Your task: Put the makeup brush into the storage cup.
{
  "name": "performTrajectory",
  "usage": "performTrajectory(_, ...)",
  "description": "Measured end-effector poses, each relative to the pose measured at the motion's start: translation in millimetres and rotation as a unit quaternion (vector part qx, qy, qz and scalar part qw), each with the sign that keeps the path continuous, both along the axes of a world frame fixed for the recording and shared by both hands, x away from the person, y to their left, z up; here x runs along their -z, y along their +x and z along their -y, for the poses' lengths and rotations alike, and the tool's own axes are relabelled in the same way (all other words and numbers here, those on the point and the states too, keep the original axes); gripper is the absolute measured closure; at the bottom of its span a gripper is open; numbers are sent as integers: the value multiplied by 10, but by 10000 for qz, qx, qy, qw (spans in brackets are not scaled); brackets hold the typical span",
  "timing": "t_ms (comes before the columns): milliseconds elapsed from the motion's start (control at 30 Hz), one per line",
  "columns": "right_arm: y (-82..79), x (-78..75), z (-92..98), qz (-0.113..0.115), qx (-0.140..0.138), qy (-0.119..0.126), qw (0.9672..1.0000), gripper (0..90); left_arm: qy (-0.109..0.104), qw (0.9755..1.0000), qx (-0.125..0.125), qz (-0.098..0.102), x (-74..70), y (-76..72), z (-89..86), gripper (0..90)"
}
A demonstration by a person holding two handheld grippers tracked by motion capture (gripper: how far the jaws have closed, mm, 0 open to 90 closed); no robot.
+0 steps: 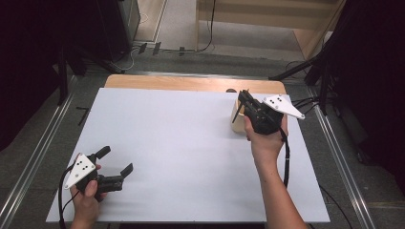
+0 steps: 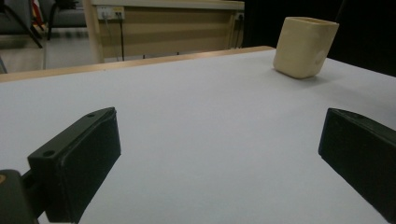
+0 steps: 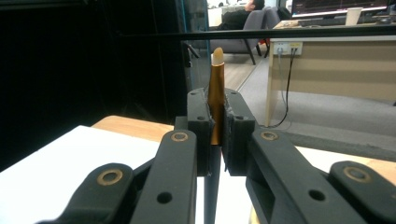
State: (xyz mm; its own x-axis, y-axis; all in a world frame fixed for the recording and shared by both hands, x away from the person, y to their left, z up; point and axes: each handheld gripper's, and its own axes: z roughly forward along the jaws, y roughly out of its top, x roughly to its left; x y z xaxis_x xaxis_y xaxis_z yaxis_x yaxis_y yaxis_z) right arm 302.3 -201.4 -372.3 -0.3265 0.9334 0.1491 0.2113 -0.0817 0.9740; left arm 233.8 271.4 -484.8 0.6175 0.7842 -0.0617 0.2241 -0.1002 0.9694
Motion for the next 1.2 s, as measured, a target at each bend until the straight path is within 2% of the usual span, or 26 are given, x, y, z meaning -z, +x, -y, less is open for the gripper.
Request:
performTrajectory(267, 64, -80, 99, 99, 118, -11, 9999, 847, 42, 10000, -18, 0, 24, -43, -5, 0)
performTrajectory(400, 83, -108, 142, 162, 169, -16, 9997, 847, -40, 10000, -25, 27, 13, -43, -27, 0)
performTrajectory(600, 118, -161, 200, 270, 228, -86, 9993, 847, -52, 10000, -11, 38, 14, -38, -39, 0)
performTrajectory(967, 228, -153, 255, 333, 353, -125, 9987, 847, -63, 9999, 64, 71, 9, -42, -29, 0)
performTrajectory(1200, 318, -127, 274, 296, 418, -205, 9985, 847, -70, 9999, 79, 90, 9, -43, -34, 0)
